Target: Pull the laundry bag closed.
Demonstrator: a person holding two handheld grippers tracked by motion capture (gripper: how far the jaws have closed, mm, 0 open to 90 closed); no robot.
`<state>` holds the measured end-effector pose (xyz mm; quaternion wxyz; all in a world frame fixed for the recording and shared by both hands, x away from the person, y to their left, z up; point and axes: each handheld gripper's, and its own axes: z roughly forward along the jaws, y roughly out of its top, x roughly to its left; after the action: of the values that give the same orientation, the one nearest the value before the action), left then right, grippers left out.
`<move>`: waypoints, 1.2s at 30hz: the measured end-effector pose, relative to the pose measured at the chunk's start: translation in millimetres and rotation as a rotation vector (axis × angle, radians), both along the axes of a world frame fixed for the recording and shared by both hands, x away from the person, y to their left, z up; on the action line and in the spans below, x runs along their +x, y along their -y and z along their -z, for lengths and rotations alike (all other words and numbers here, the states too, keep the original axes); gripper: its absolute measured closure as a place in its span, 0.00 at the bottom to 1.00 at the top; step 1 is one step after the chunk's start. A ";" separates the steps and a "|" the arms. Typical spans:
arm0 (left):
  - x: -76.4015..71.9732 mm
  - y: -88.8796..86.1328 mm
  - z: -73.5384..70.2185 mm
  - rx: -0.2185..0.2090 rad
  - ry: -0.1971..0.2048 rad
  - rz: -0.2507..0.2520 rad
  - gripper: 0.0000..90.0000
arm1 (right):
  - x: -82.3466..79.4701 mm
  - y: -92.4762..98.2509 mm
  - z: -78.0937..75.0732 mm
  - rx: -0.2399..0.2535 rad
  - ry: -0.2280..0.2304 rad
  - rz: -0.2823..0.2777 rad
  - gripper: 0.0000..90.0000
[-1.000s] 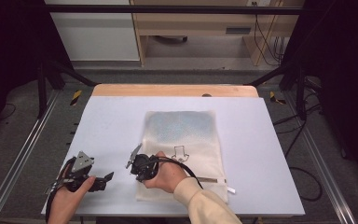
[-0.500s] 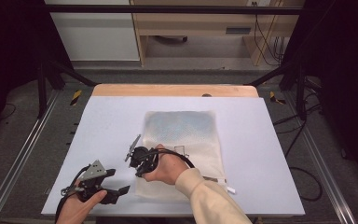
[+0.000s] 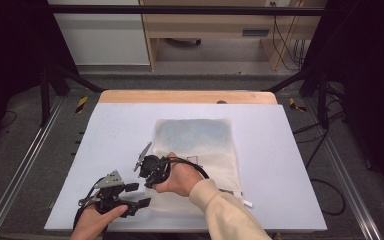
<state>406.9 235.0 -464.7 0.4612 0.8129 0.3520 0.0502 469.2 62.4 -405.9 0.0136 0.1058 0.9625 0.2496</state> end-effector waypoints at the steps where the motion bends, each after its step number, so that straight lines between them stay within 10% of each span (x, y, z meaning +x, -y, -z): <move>1: 0.9 2.3 1.0 0.007 -0.001 0.000 0.23 | 0.0 1.0 -0.6 0.007 -0.002 0.000 0.91; 36: 25.2 5.7 9.9 -0.070 -0.062 0.115 0.57 | 0.4 3.9 -9.1 0.017 0.012 -0.002 0.91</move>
<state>432.1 229.3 -474.6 0.4804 0.8164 0.3202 -0.0138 469.6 58.5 -396.8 0.0181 0.1033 0.9603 0.2585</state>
